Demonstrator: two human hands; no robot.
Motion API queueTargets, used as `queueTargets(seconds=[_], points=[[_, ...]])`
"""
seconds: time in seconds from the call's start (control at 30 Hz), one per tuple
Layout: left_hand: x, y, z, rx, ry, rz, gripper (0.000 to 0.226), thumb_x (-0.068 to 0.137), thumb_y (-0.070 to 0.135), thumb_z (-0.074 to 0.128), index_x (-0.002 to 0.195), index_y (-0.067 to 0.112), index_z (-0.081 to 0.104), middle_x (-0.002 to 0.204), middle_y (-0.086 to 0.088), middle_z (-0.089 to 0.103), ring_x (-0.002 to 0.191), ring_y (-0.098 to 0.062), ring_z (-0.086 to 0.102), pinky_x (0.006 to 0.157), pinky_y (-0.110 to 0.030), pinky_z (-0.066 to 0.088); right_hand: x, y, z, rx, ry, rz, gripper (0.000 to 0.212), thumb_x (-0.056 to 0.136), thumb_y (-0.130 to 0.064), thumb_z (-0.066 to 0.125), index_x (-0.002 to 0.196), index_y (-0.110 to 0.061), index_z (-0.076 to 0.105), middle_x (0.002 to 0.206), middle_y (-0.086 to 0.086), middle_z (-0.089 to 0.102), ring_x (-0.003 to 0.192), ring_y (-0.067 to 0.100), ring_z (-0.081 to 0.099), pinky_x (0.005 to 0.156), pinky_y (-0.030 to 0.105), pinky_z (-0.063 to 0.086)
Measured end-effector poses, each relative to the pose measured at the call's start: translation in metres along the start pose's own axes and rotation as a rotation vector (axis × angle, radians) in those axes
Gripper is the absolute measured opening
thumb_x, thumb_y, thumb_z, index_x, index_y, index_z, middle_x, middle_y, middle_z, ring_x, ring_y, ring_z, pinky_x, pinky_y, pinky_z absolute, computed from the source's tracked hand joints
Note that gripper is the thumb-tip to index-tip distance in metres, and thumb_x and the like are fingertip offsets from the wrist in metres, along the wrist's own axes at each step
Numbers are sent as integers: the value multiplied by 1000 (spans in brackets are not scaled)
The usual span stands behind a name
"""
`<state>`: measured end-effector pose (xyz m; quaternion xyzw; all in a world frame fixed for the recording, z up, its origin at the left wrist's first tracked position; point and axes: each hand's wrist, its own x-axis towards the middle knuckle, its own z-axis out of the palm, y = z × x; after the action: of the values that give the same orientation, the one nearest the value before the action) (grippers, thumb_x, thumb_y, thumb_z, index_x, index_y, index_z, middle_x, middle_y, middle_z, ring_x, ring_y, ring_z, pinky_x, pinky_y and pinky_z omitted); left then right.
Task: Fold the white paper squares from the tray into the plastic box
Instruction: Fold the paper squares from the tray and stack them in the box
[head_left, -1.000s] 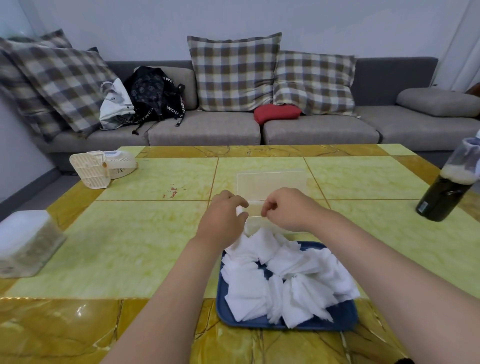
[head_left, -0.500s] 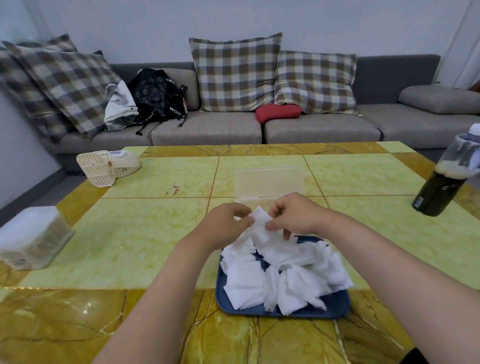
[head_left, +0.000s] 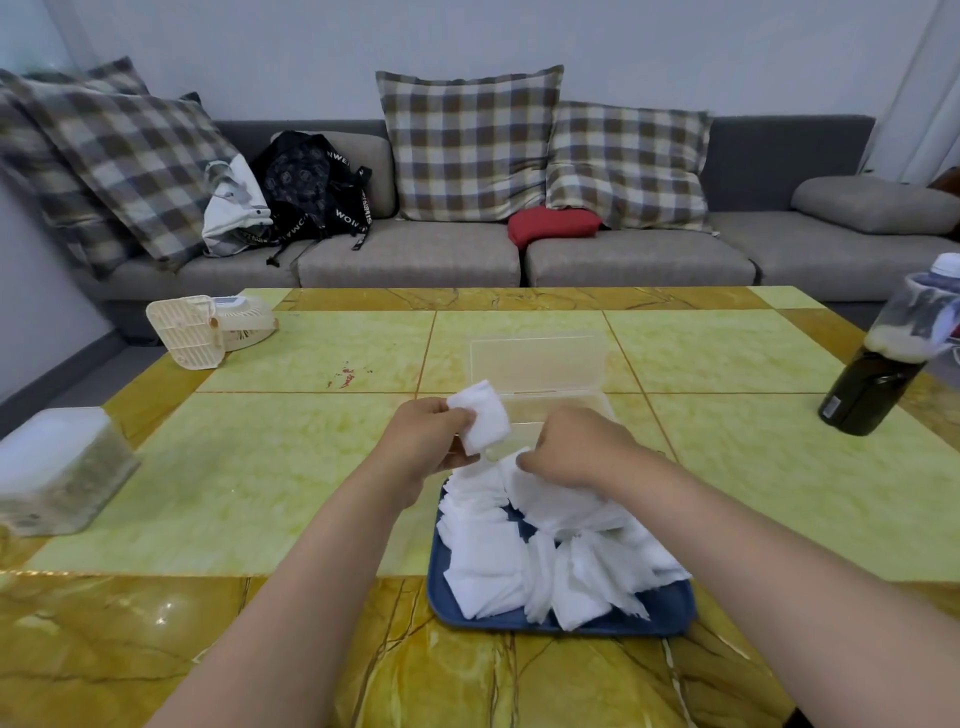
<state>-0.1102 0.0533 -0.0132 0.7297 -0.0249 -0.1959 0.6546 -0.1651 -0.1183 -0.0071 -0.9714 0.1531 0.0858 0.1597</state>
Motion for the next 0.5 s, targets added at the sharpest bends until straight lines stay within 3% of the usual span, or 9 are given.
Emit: queueTargets(seconds=[0.07,0.13,0.2,0.27,0.37,0.5], points=[[-2,-2,-2,17,-6,-5,18,96,8,59,108,-4,65,109,-21,71,94,-31,72,70,-30,63,0,-6,10,-76,5,-38,32,82,-38,66,62,-18,50,62,-4,51,59,19,50,52,25,34],[-4,-4,-5,19,0,-11,18,96,6,60,109,-5,66,108,-21,71,90,-30,71,68,-29,63,0,-9,13,-50,23,-67,14,79,-32,71,76,-18,68,76,-6,67,73,18,63,57,26,42],[-3,-5,-9,4,43,-6,17,95,3,58,107,-6,66,107,-21,71,88,-29,70,66,-27,63,-3,-9,8,19,37,-79,7,80,-29,73,86,-25,73,88,-10,70,84,15,66,60,25,46],[-2,-5,-14,-24,94,10,16,94,1,56,105,-5,67,109,-21,70,93,-31,70,66,-27,62,-5,-5,0,121,40,-66,6,81,-26,75,82,-27,69,83,-10,69,75,13,65,56,24,43],[-3,-4,-15,-43,131,20,15,94,1,55,102,1,68,107,-19,70,89,-28,69,67,-27,61,-4,3,-8,394,9,-19,9,82,-18,76,82,-22,68,71,2,70,56,15,62,48,23,42],[-4,-5,-13,-25,167,25,12,94,1,58,99,3,68,101,-17,71,82,-25,69,65,-27,60,-2,11,-21,671,-48,25,13,89,-12,71,100,-15,75,75,2,61,61,15,51,48,23,33]])
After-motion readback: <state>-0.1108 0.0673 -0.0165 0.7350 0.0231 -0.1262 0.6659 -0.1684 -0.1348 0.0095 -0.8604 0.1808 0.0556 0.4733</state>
